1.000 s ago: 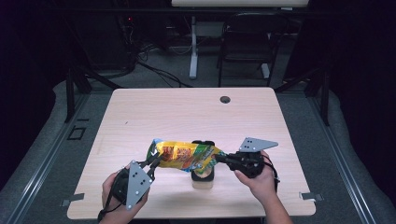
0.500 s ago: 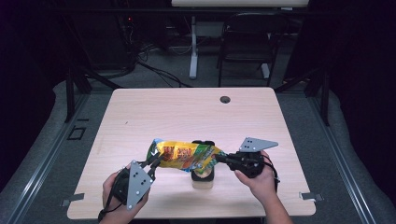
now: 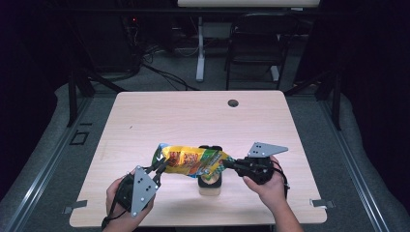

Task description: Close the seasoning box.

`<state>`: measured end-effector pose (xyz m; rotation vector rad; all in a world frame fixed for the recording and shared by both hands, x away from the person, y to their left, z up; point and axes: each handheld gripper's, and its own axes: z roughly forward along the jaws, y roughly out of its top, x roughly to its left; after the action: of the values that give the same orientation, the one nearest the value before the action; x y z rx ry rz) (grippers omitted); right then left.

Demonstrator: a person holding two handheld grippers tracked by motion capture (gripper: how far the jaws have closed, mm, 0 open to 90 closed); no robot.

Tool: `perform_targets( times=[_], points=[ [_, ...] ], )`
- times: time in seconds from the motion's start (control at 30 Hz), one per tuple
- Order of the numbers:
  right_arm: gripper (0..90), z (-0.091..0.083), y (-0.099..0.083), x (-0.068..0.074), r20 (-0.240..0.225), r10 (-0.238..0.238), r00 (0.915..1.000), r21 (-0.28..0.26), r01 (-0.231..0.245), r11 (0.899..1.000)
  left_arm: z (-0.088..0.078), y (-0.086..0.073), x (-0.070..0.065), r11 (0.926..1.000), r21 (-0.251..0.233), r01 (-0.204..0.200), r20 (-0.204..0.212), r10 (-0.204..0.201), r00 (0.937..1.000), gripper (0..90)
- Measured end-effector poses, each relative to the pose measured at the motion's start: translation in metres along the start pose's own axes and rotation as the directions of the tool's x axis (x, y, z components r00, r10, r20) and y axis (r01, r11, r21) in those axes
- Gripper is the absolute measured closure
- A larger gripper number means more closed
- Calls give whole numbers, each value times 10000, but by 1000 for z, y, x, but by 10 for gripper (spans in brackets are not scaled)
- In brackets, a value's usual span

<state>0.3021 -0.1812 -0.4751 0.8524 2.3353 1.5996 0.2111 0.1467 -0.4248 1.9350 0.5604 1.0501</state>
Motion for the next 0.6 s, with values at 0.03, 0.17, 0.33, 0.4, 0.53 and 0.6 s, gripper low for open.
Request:
perform_targets(
  times=[0.03, 0.17, 0.33, 0.4, 0.53, 0.6],
  points=[
    [896, 0, 0, 0, -26, 22, 10000, -34, -22, 10000, 0, 0, 0, 10000, 16, -1, 14, 1, 10000, 871],
    [896, 0, 1, 1, -121, 63, 9999, -63, -63, 10000, -2, 0, 2, 10000, -7, -5, -46, 5, 10000, 872],
    [898, 0, 3, 3, -334, 73, 9994, -53, -75, 10000, -3, 0, 5, 9999, -57, 90, -134, -90, 9999, 871],
    [899, -1, 3, 3, -601, 159, 9981, -91, -164, 9998, -3, 0, 7, 9999, -45, 147, -140, -147, 9998, 870],
    [900, -1, 3, 2, -810, 254, 9964, -92, -263, 9996, -3, 1, 7, 10000, -10, 78, -133, -78, 9999, 871],
    [900, -1, 3, 1, -813, 310, 9962, -90, -318, 9995, -3, 1, 7, 10000, -20, 85, -120, -85, 9999, 871]
  ],
)
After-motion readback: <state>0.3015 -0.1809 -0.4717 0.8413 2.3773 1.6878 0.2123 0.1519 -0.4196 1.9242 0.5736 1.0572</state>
